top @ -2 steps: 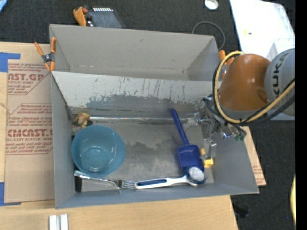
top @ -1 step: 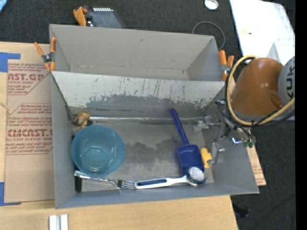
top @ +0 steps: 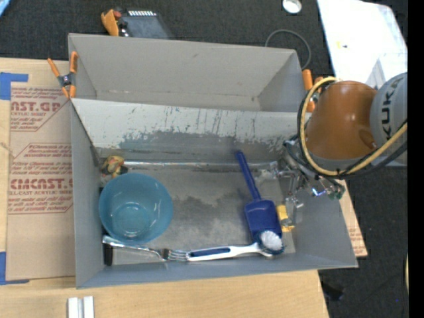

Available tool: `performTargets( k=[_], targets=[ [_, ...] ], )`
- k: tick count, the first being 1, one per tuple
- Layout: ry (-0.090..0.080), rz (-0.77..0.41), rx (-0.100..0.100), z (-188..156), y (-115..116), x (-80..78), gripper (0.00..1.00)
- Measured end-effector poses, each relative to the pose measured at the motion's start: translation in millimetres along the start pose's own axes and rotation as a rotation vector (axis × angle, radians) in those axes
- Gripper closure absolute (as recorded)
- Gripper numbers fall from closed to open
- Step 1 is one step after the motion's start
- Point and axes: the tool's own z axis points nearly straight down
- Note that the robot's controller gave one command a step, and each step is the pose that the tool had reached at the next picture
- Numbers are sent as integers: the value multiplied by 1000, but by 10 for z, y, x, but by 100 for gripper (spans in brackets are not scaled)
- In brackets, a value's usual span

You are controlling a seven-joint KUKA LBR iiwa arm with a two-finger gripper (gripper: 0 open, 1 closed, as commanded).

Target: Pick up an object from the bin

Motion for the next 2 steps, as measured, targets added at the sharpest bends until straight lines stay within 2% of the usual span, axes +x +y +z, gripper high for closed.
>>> performTargets(
  k=[1, 2],
  targets=[
    [-5, -276, 4, 561, 22, -150, 0],
    [-13, -700, 11, 522, 287, -532, 100]
  ],
)
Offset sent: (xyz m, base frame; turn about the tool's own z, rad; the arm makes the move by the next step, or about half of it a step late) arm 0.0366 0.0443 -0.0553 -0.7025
